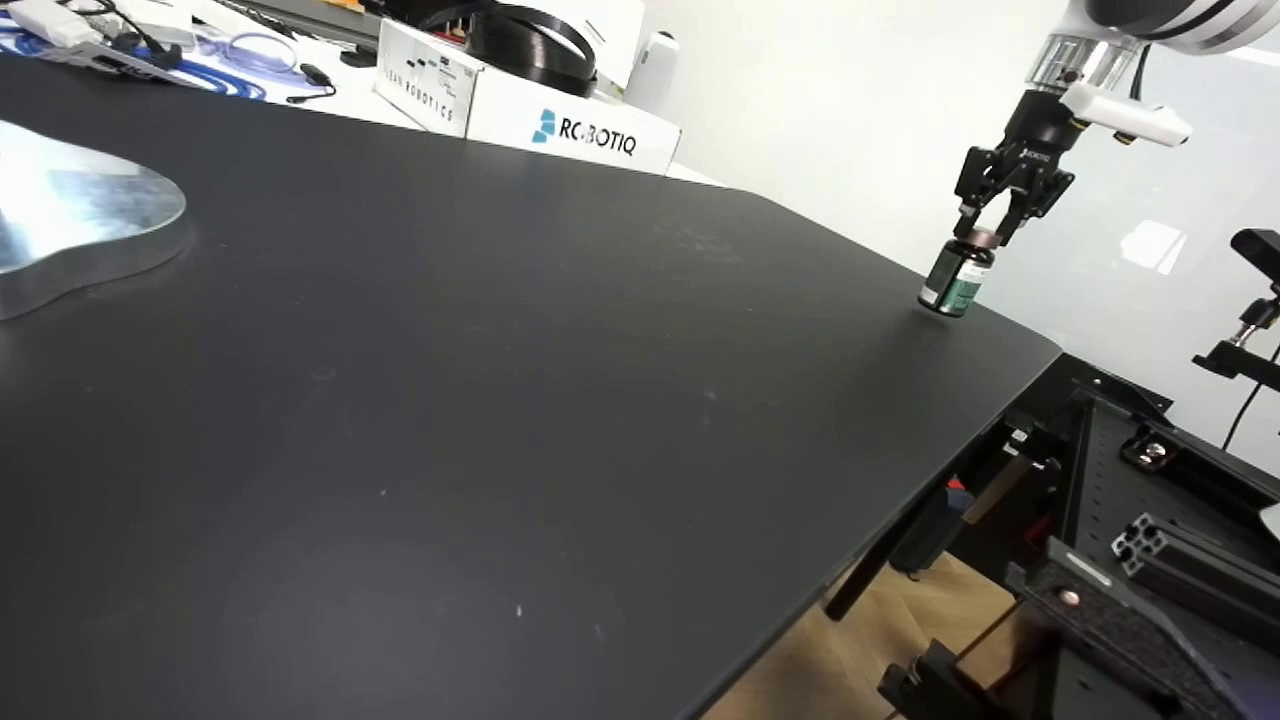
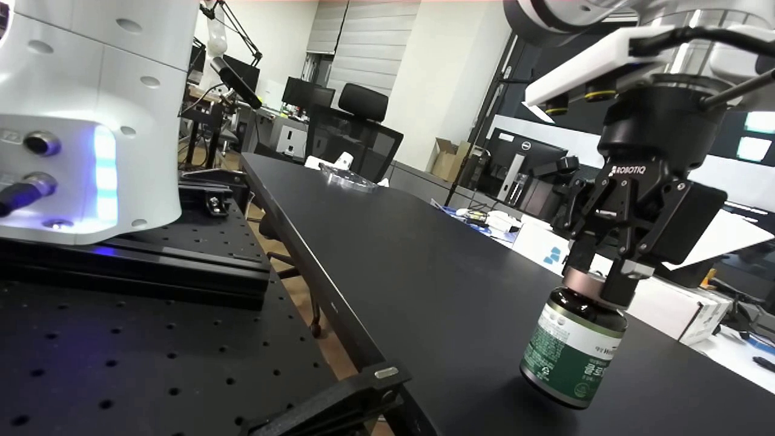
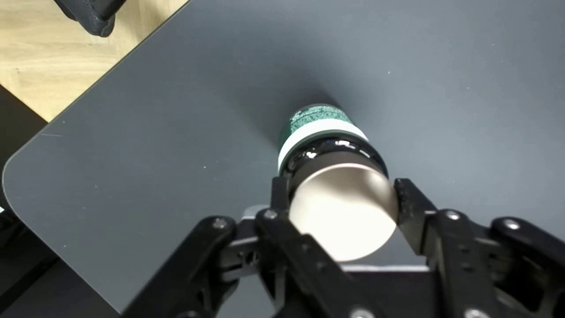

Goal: Move the bottle to the right

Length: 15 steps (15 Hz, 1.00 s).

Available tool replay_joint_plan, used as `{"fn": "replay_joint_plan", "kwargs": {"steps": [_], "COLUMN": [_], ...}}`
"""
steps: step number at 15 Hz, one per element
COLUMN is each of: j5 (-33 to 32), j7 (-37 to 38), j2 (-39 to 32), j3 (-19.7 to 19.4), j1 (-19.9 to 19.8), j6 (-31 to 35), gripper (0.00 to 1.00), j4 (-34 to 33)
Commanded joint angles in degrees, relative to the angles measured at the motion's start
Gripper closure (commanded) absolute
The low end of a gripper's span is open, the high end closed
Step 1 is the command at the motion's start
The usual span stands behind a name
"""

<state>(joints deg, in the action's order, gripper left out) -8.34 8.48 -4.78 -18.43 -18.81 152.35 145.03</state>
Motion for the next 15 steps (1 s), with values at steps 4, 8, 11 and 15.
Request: {"fn": "replay_joint_plan", "kwargs": {"steps": [4,8,11,15], "j5": [-1.4,-1.1,-1.0,0.1], "j7": [2.9,1.4,0.8,-1.7], "j2": [-1.5,4.7,10.8,16.6], "j3": [-1.0,-0.3,0.7,3.0], "j1": [1.4,2.0,2.1,2.5], "j6": [0.3,-3.5,-8.4,-17.3], "gripper": [0.14,0.0,0.0,0.0], "j4": [-0.7,-1.9,-3.9,-6.0]}}
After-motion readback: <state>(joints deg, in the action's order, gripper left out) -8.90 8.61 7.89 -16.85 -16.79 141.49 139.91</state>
